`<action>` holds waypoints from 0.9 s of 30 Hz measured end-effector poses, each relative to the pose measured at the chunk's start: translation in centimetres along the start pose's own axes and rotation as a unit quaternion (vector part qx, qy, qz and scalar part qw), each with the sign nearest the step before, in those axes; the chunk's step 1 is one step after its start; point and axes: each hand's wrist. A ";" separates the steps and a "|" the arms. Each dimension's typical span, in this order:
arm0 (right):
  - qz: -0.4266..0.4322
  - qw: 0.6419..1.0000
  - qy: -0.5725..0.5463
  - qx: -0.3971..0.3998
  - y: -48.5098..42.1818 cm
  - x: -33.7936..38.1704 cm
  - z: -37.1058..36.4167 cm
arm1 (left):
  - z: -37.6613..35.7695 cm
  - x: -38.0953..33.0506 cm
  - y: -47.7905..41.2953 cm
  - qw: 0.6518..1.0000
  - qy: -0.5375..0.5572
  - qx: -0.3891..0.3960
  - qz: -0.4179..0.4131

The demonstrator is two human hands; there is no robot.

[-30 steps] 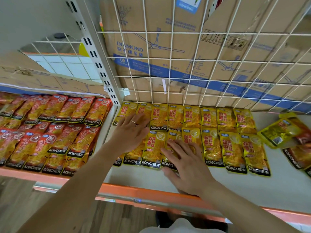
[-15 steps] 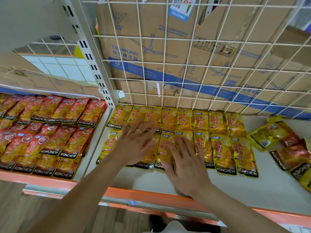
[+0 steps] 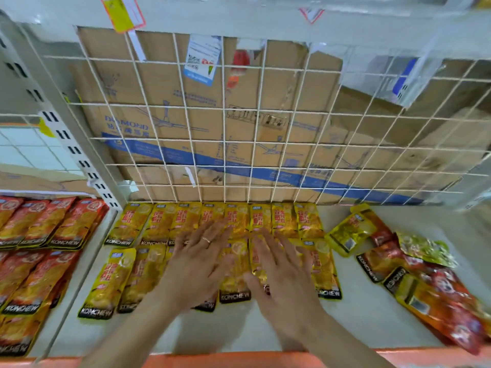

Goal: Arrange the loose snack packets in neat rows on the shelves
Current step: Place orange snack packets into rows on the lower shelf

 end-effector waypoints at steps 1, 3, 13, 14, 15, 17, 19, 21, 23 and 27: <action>-0.015 1.000 0.005 -0.004 0.0 -1.5 0.4 | -0.2 -1.5 -0.6 1.000 0.005 0.002 -0.012; -0.048 0.999 -0.001 -0.008 0.3 -4.7 1.3 | -1.0 -4.5 -1.8 0.999 0.016 0.005 -0.032; -0.163 0.987 0.000 -0.011 5.8 -21.9 4.8 | -8.6 -19.8 -8.6 0.996 0.029 0.039 -0.074; -0.175 0.985 0.002 -0.013 6.4 -23.6 4.7 | -9.4 -21.3 -9.2 0.996 0.020 0.045 -0.075; -0.184 0.983 0.004 -0.016 7.0 -25.1 4.8 | -10.1 -22.6 -9.8 0.996 0.013 0.052 -0.077; -0.198 0.980 0.015 -0.012 7.9 -28.0 4.8 | -11.5 -25.1 -10.7 0.995 0.008 0.063 -0.083; -0.201 0.979 0.020 -0.001 8.7 -30.4 4.9 | -12.8 -27.2 -11.3 0.995 0.001 0.075 -0.072; -0.196 0.980 0.028 0.031 9.3 -32.4 5.1 | -13.7 -29.0 -11.7 0.995 0.011 0.074 -0.060; -0.187 0.980 0.015 0.073 10.0 -34.1 5.1 | -14.4 -30.3 -11.5 0.992 0.009 0.108 -0.057; -0.172 0.969 0.008 0.176 11.3 -36.3 5.0 | -15.8 -31.3 -10.4 0.979 -0.031 0.174 -0.101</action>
Point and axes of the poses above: each hand's wrist, its own y-axis away from the middle knuckle, its own z-axis out of the back of the hand, x = y × z, and after that the axes turned 15 degrees about y, right-handed
